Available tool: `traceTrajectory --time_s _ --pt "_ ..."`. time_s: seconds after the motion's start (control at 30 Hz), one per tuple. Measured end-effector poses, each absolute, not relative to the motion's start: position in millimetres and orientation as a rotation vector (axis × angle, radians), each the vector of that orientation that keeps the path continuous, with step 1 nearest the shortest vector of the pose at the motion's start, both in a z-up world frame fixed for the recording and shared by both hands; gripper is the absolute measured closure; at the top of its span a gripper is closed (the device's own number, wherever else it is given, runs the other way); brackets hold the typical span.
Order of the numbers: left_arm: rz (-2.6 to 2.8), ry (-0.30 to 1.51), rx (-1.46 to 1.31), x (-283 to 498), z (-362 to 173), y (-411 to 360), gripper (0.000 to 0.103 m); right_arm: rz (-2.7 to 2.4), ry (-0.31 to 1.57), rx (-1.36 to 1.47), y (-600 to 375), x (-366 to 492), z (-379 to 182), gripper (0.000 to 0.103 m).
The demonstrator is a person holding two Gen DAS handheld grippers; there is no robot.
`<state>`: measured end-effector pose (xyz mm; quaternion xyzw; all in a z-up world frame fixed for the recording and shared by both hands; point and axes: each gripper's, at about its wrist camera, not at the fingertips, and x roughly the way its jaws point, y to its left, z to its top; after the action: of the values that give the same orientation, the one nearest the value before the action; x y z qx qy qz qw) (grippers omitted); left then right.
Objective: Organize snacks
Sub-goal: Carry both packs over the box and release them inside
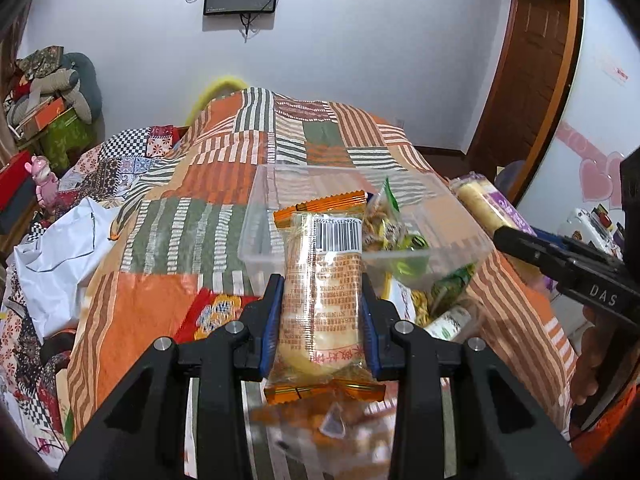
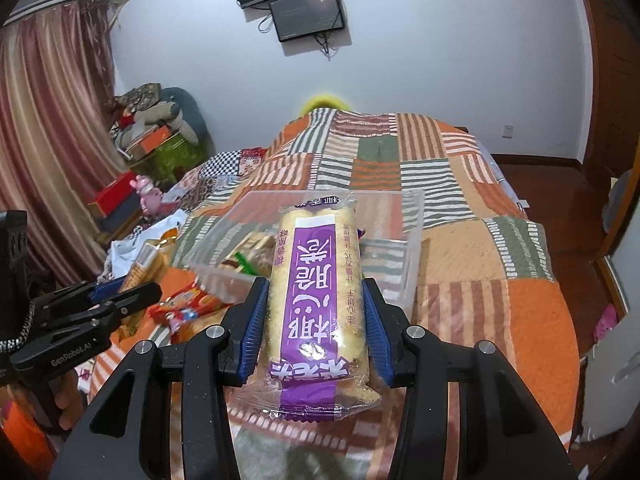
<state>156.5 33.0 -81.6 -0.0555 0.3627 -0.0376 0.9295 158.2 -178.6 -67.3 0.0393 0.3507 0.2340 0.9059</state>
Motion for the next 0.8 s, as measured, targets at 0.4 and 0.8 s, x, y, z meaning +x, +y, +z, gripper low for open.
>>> traceTrajectory --time_s 0.4,0.8 --pt "-0.085 0.79 -0.177 210.7 -86.4 59.7 0.068 0.436 0.752 0.087 -179.4 190.6 -76.6 0.061" --pt "-0.08 0.833 -0.144 259.6 -100.5 56.8 0.068 0.429 0.776 0.084 -172.1 220.0 -82.7 0.061"
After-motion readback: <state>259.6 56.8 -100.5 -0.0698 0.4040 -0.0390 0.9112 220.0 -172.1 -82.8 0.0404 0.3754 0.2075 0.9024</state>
